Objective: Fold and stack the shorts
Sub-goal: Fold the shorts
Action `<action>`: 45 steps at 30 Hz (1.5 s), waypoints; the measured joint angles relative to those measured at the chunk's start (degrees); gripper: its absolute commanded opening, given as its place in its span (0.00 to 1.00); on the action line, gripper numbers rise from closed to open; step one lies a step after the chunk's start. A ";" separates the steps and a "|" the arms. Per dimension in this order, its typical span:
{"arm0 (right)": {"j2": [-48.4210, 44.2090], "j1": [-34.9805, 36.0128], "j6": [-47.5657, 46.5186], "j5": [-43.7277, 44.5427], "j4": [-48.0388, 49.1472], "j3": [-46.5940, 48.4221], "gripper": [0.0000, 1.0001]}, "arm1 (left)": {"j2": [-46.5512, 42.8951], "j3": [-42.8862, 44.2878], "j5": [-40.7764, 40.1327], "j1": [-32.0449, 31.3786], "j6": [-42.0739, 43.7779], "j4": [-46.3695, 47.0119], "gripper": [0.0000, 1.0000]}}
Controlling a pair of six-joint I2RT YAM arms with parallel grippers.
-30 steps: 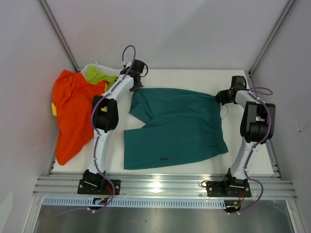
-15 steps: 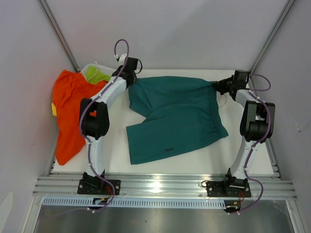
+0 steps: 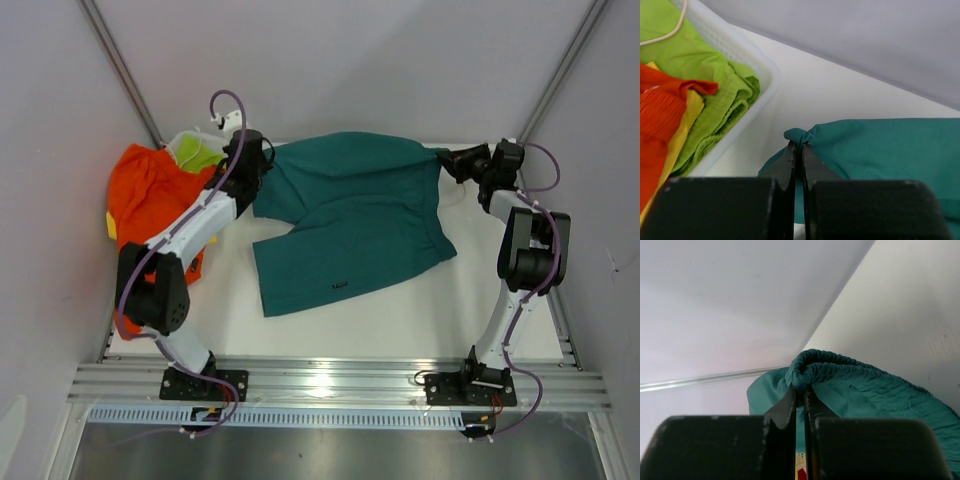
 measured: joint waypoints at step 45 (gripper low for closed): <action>-43.15 0.37 -11.34 2.43 9.14 -51.15 0.00 | -61.72 -63.69 -23.04 -38.80 25.07 33.44 0.00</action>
